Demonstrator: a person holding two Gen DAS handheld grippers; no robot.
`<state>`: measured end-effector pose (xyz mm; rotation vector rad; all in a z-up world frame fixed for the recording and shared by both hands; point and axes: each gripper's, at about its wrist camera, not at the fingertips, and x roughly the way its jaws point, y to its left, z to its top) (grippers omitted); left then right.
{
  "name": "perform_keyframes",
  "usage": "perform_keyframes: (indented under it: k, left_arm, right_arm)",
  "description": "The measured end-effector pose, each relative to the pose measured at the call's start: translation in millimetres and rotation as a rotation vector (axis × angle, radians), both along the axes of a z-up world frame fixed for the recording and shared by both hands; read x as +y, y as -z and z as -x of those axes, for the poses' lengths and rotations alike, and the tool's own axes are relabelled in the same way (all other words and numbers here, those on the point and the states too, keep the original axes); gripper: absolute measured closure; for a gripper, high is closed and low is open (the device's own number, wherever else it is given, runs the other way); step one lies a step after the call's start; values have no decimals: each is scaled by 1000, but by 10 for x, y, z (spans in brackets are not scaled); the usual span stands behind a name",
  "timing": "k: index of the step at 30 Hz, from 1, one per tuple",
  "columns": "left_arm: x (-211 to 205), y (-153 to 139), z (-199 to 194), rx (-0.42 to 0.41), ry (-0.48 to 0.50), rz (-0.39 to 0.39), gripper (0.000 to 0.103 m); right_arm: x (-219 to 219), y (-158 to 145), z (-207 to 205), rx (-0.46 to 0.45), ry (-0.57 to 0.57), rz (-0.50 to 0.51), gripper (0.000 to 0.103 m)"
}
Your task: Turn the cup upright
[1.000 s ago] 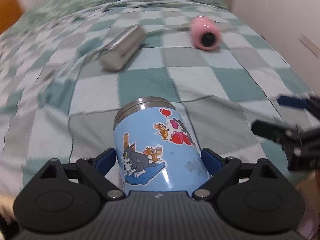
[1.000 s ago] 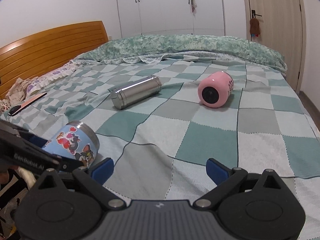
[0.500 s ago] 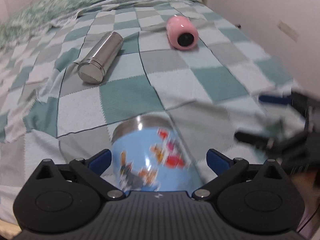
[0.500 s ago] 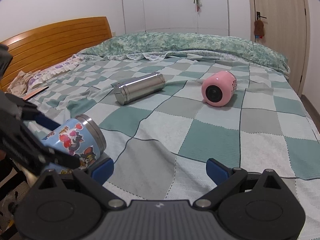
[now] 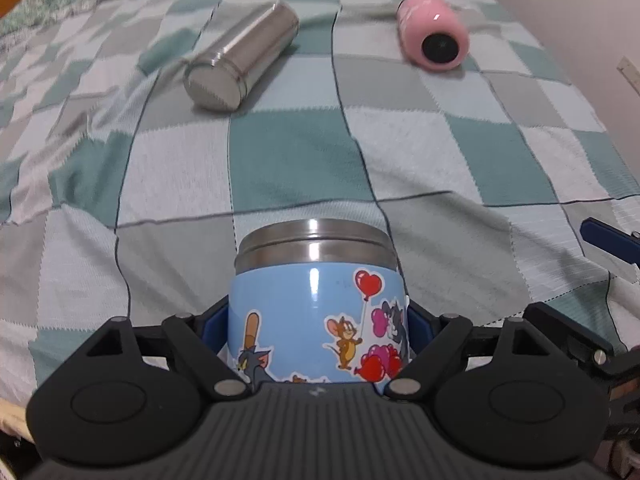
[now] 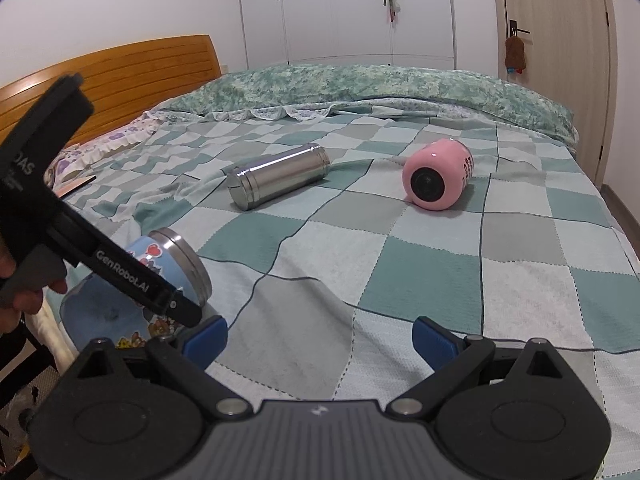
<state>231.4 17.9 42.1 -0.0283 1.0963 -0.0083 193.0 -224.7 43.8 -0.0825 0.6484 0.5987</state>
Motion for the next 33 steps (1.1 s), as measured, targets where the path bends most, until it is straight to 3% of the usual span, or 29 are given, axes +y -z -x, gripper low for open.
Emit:
perform_keyframes:
  k: [9,17,22,25,29,31,33]
  left_arm:
    - [106,-260,332,-233,41,62,19]
    - [150,-457,586,-467,37,57,19]
    - [112,-380,580,-605,-2,10,18]
    - [92,-226,554,-647,-14,-17,18]
    - [120,45,466,-605,-27,-9,18]
    - [123,82,521,-653,-7,-21,18]
    - [124,69,528,-645,-13,-20,18]
  right_arm:
    - [-19,-7,21,-1,21,-24,4]
    - [2,34,27,8,51,-84,4]
    - [51,57,47,-4,69,-109,4]
    - [72,67,71,-20,76,-112,4]
    - [92,72,87,-41,79,-100,4]
    - [98,65,102,-54,79,-93,4]
    - [106,61,109,-61,79,-86,4]
